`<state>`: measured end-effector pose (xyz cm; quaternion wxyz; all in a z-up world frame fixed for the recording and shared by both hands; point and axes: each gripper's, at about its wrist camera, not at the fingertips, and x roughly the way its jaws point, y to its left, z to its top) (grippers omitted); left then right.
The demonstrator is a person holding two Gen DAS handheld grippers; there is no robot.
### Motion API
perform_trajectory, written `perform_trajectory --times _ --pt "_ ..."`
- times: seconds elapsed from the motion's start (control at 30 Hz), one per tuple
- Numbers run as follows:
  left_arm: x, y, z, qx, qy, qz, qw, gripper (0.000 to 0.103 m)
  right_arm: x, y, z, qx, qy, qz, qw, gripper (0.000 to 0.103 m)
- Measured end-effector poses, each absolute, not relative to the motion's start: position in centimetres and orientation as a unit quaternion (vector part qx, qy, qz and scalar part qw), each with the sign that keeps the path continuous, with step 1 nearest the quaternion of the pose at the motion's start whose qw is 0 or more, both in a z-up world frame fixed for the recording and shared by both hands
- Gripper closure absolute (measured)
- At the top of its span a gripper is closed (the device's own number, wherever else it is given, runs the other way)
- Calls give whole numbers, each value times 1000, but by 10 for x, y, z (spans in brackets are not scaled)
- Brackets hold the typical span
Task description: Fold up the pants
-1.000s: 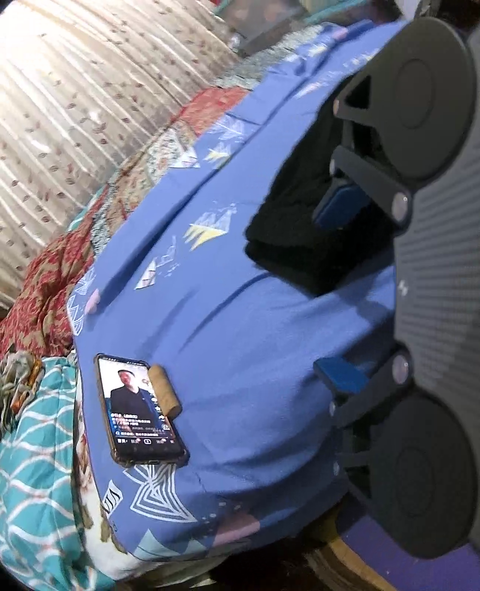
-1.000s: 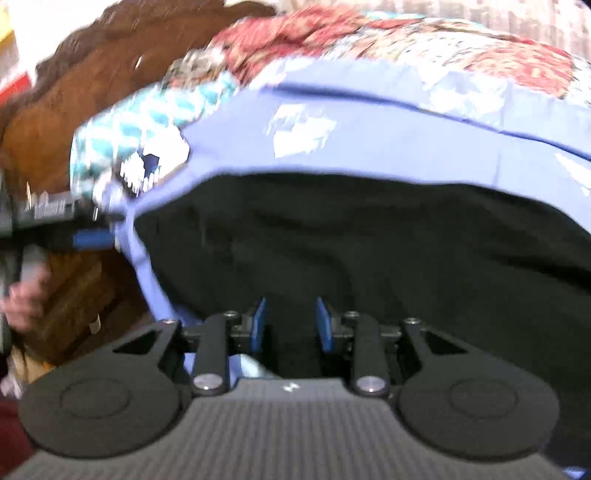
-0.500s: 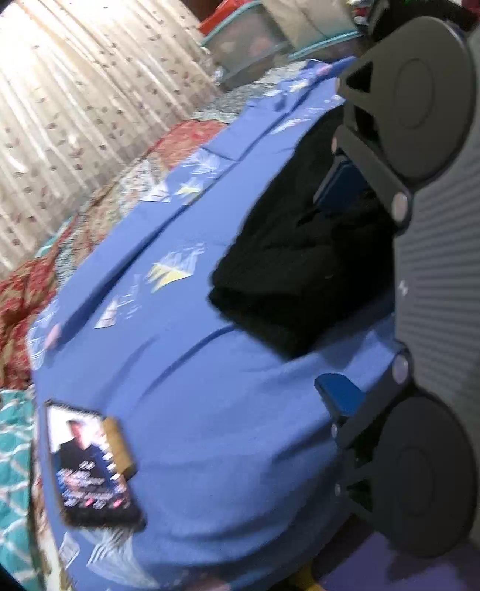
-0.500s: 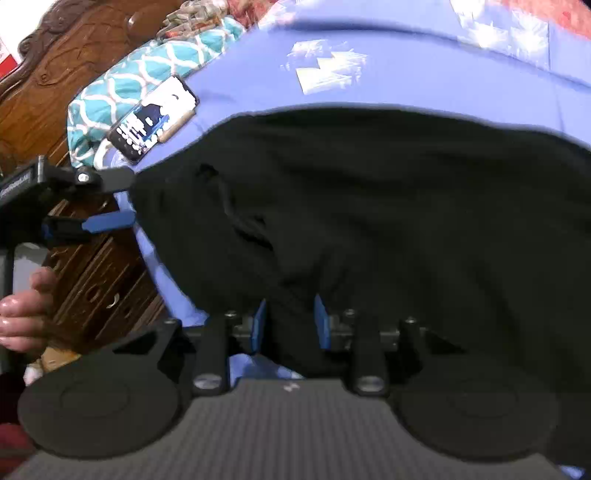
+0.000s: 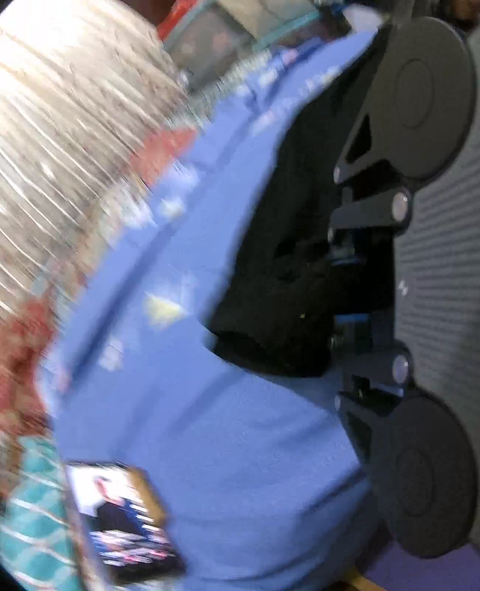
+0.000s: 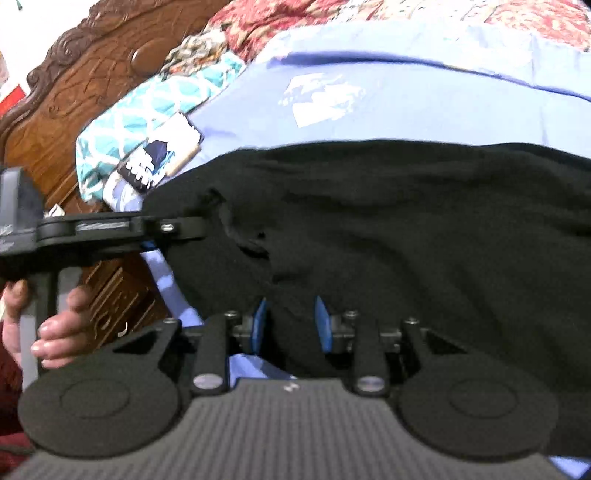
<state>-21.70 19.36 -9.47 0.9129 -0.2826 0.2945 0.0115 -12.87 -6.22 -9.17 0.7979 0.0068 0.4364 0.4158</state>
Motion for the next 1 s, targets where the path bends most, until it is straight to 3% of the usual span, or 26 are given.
perform_trajectory --times 0.13,0.27,0.37,0.43,0.47,0.5,0.73,1.0 --pt "-228 171 -69 -216 231 -15 949 84 -120 -70 -94 47 441 406 799 70" --pt "-213 170 -94 -204 289 26 935 83 -117 -61 -113 27 477 396 784 69" --pt "-215 195 -123 -289 337 34 895 80 -113 -67 -114 45 480 402 779 69" --pt "-223 204 -126 -320 339 39 884 67 -111 -72 -116 60 480 404 776 69" --pt "-224 205 -126 -315 344 52 883 50 -110 -74 -117 71 481 404 775 69" --pt "-225 206 -125 -310 347 64 883 43 -109 -76 -118 81 482 404 773 69" --pt "-231 204 -108 -287 357 71 886 41 -98 -123 -96 149 438 363 809 69" --pt "-232 217 -64 -287 326 106 894 41 -104 -283 -92 242 374 199 873 67"
